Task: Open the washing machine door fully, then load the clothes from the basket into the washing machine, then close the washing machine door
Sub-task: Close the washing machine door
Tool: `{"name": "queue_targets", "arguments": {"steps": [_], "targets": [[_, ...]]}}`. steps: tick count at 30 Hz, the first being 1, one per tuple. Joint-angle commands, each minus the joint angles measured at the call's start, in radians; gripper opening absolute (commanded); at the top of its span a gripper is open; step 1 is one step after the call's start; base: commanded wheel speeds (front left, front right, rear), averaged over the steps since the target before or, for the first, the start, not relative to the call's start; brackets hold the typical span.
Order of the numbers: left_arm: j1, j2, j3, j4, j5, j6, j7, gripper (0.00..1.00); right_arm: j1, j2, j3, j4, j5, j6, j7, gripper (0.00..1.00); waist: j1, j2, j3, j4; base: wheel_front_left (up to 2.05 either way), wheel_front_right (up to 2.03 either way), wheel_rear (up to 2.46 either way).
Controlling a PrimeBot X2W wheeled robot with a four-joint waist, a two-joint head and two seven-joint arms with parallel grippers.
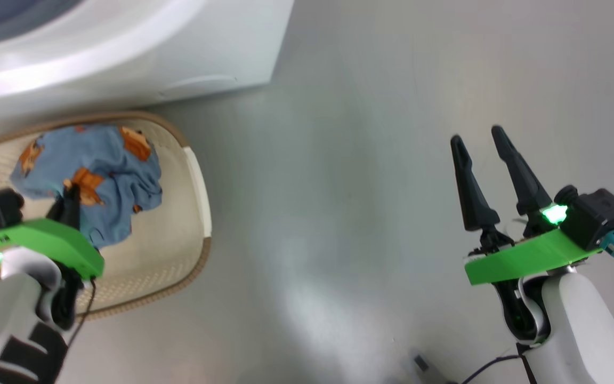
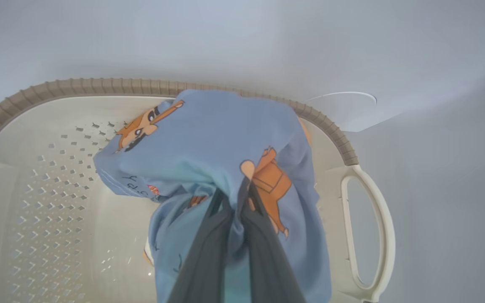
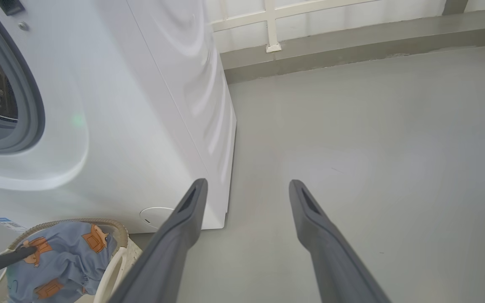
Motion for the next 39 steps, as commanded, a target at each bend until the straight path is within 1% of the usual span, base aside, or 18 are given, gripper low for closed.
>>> {"name": "queue_targets", "arguments": {"steps": [1, 5, 6, 11, 12, 18, 25, 30, 39], "targets": [[0.047, 0.023, 0.069, -0.034, 0.045, -0.002, -0.013, 0.00, 0.046, -0.012, 0.011, -0.013, 0.009, 0.001, -0.005, 1.00, 0.0000, 0.0000, -0.086, 0.036, 0.00, 0.00, 0.00], [0.130, -0.005, 0.191, -0.102, 0.150, -0.002, -0.013, 0.00, 0.076, -0.025, 0.008, 0.000, 0.014, 0.001, -0.005, 1.00, 0.0000, 0.0000, -0.148, 0.054, 0.00, 0.00, 0.00], [0.130, -0.005, 0.191, -0.102, 0.150, -0.002, -0.013, 0.00, 0.076, -0.025, 0.008, 0.000, 0.014, 0.001, -0.005, 1.00, 0.0000, 0.0000, -0.148, 0.054, 0.00, 0.00, 0.00], [0.220, -0.041, 0.311, -0.194, 0.266, -0.002, -0.013, 0.00, 0.113, -0.041, 0.001, 0.011, 0.021, 0.001, -0.005, 1.00, 0.0000, 0.0000, -0.212, 0.077, 0.00, 0.00, 0.00], [0.253, -0.053, 0.353, -0.233, 0.304, -0.002, -0.013, 0.00, 0.127, -0.046, 0.000, 0.015, 0.022, 0.001, -0.005, 1.00, 0.0000, 0.0000, -0.235, 0.084, 0.00, 0.00, 0.00], [0.348, -0.080, 0.463, -0.361, 0.406, -0.002, -0.013, 0.00, 0.163, -0.058, -0.001, 0.025, 0.027, 0.001, -0.005, 1.00, 0.0000, 0.0000, -0.295, 0.099, 0.00, 0.00, 0.00], [0.462, -0.109, 0.562, -0.517, 0.519, -0.002, -0.013, 0.00, 0.206, -0.072, -0.008, 0.034, 0.032, 0.001, -0.005, 1.00, 0.0000, 0.0000, -0.363, 0.115, 0.00, 0.00, 0.00], [0.545, -0.144, 0.628, -0.612, 0.581, -0.002, -0.014, 0.00, 0.240, -0.082, -0.011, 0.039, 0.037, 0.001, -0.005, 1.00, 0.0000, 0.0000, -0.409, 0.121, 0.00, 0.00, 0.00], [0.683, -0.191, 0.697, -0.755, 0.674, -0.002, -0.014, 0.00, 0.286, -0.090, -0.018, 0.042, 0.041, 0.001, -0.005, 1.00, 0.0000, 0.0000, -0.461, 0.129, 0.00, 0.00, 0.00]]}}
